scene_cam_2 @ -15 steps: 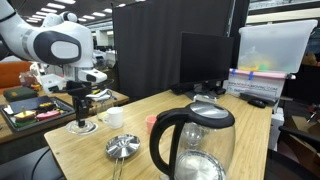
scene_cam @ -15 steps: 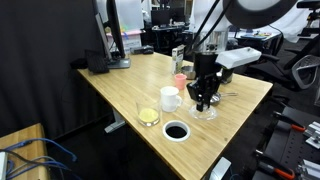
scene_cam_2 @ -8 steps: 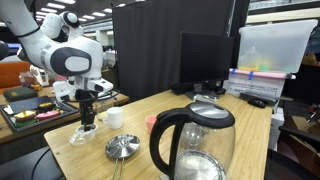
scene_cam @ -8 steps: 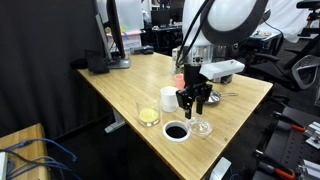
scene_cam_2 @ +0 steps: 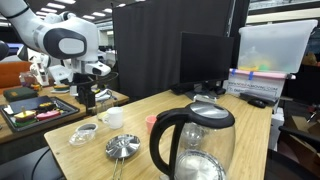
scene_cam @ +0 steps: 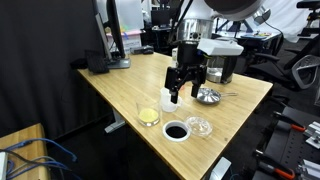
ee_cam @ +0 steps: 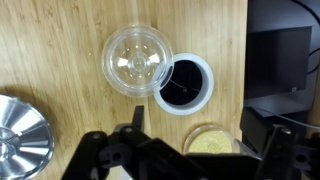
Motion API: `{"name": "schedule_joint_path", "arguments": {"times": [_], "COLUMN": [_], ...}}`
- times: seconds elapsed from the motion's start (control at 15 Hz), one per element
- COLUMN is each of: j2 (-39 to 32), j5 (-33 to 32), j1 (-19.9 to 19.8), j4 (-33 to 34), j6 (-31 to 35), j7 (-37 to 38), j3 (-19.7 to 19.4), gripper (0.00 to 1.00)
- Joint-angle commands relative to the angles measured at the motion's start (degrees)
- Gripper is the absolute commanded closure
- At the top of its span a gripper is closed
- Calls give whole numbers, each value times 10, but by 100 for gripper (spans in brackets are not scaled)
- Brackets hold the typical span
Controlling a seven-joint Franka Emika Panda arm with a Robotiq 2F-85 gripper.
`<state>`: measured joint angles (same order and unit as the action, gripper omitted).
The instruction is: Remove the lid from the jar and put it on the table
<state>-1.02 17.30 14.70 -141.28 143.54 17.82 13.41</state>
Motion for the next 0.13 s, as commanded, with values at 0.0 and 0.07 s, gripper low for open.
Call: {"name": "schedule_joint_path", "arguments": {"times": [0.0,0.07], "j2": [-1,-3], "j5": [0,0], "j1": [-3,-3], "j4": [0,0], "j6": [-1,-1], "j7": [-1,-1], "j3": [2,2], "gripper": [3,3]}}
